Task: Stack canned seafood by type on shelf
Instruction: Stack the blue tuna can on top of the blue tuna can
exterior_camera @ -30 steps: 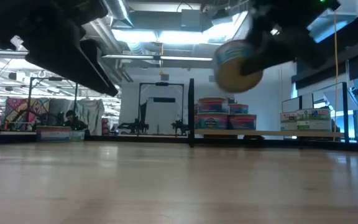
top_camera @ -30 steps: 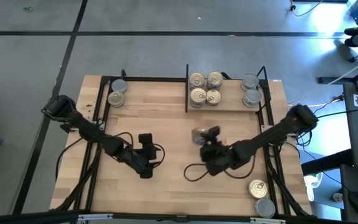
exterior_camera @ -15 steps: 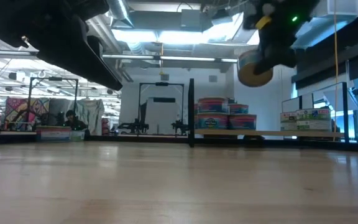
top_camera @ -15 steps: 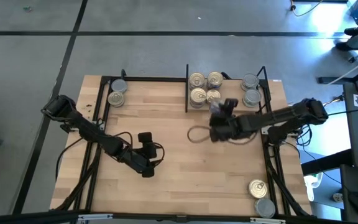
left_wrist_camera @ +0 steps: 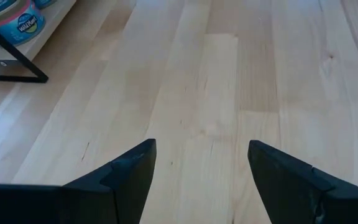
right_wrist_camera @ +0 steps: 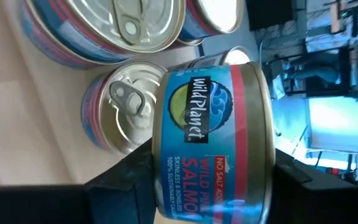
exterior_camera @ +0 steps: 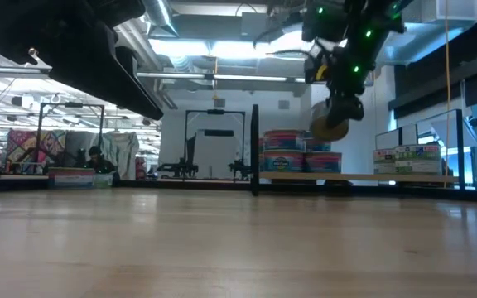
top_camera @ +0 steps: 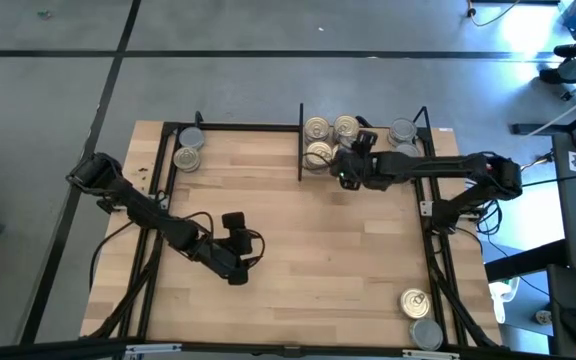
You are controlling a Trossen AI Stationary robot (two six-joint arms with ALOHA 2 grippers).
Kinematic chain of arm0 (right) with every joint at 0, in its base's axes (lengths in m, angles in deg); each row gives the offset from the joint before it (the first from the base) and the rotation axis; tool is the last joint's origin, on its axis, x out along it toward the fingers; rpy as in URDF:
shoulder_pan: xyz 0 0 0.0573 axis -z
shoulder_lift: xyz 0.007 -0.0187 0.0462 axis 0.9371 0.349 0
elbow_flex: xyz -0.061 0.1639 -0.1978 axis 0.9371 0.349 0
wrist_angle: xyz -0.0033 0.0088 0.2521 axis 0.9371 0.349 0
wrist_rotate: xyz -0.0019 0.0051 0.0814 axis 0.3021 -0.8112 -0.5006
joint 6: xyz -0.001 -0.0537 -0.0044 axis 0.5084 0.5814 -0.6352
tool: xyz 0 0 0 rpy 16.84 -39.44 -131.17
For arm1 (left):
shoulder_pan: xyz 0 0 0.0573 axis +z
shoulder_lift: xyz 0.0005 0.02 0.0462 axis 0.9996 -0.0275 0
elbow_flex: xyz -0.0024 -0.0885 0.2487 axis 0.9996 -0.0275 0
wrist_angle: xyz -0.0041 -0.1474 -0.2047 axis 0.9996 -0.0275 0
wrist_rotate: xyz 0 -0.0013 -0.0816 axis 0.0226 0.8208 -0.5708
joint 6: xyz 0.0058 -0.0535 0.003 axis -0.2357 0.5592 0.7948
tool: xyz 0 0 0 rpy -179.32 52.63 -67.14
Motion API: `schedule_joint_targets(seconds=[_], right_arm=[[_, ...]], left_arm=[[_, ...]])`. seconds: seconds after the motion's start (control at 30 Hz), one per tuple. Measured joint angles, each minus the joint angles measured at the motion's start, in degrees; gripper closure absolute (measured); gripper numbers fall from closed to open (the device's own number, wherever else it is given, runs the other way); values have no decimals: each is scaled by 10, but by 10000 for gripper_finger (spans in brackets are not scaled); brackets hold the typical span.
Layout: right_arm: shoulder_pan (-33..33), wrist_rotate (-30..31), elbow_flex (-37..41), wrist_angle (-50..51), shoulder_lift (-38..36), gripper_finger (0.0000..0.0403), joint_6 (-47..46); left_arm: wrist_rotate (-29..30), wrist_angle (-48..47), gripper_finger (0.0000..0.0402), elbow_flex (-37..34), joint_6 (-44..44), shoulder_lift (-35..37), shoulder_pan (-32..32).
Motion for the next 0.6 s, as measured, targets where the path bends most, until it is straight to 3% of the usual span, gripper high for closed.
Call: schedule_joint_targets(seconds=[0.27, 0.6], right_arm=[[37, -15, 6, -45, 47, 211, 30], [39, 15, 5, -62, 76, 211, 35]], left_arm=[[0, -15, 147, 0, 0, 0, 0], [0, -14, 147, 0, 1, 0, 1]])
